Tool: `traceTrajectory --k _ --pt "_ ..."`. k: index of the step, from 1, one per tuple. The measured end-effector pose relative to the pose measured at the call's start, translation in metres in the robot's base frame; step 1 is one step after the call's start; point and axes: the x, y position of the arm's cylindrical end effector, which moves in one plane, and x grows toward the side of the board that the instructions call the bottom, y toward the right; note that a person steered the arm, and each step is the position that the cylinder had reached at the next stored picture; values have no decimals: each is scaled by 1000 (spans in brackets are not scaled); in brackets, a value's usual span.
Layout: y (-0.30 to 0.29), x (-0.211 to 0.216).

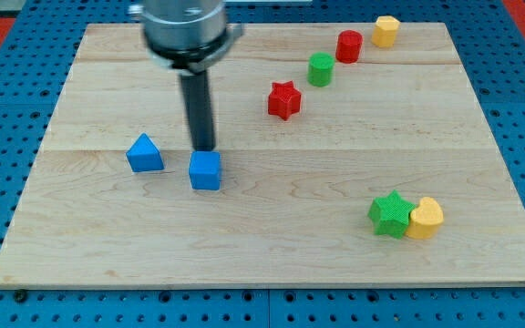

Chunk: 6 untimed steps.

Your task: Touch the bottom of red circle

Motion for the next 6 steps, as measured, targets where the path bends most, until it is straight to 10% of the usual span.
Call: traceTrajectory --k 6 --pt "180 36"
